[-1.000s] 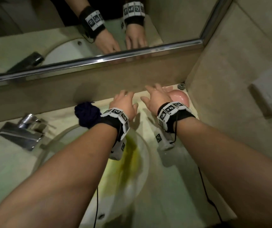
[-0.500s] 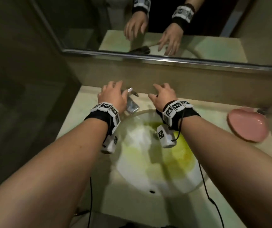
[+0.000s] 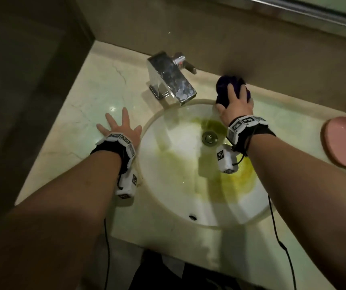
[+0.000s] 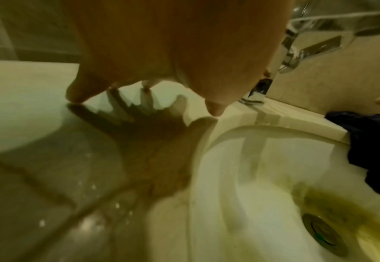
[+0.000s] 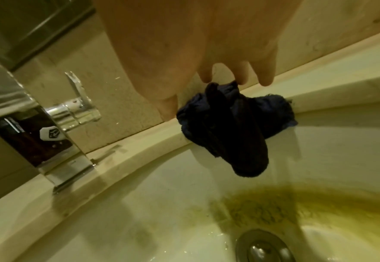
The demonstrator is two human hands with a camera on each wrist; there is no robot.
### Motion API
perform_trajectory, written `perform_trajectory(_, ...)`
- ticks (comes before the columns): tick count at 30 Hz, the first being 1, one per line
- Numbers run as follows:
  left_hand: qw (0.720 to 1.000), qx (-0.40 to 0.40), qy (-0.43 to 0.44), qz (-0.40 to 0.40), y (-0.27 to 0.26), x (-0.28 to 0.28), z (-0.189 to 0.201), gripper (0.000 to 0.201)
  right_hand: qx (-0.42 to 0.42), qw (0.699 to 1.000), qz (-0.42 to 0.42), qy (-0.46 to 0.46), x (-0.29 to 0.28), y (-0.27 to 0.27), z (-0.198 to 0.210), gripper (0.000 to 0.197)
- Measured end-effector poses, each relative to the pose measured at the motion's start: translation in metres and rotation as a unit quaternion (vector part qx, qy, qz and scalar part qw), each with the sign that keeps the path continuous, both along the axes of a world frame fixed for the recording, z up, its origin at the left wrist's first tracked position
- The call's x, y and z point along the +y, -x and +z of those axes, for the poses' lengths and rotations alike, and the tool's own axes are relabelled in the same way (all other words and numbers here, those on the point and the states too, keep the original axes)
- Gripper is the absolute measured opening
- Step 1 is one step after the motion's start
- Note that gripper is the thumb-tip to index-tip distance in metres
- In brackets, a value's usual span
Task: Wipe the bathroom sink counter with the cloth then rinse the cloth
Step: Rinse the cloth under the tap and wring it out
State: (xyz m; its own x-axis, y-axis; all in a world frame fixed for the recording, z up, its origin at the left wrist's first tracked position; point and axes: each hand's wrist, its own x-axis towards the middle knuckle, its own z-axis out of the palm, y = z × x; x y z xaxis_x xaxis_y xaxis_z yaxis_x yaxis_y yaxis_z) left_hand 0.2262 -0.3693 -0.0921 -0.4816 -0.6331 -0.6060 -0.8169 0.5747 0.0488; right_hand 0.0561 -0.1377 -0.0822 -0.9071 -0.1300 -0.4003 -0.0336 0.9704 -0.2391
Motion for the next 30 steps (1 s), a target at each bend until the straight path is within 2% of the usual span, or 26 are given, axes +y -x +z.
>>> perform_trajectory(6,1.0,-0.026,0.004,-0.008,0.003,0.0,-0.018,0.062,-0.03,0.999,0.01,-0.035,-0.02,0.026,-0.017,0.067)
perform_trajectory(9,1.0,-0.014,-0.01,0.0,0.0,0.0,-0.017,0.063,-0.005,0.999,0.018,-0.036,-0.033,0.027,-0.023,0.06)
perform_trajectory(14,1.0,-0.011,-0.016,0.01,0.002,0.004,-0.014,0.063,0.031,0.992,0.123,0.008,-0.05,0.007,-0.028,0.044)
perform_trajectory(18,1.0,-0.017,-0.008,0.001,0.002,0.001,-0.018,0.063,0.007,0.984,0.176,-0.007,-0.034,0.016,-0.028,0.058)
perform_trajectory(21,1.0,-0.007,-0.006,0.005,0.001,0.001,-0.019,0.064,0.004,0.993,0.118,-0.021,-0.026,0.029,-0.025,0.059)
perform_trajectory(24,1.0,-0.001,0.002,0.002,0.001,0.003,-0.018,0.063,-0.002,0.997,0.08,-0.009,-0.043,0.023,-0.023,0.06)
perform_trajectory(30,0.999,-0.035,0.002,-0.042,0.001,-0.004,-0.024,0.063,0.047,0.981,0.187,0.031,-0.047,-0.016,-0.022,0.044)
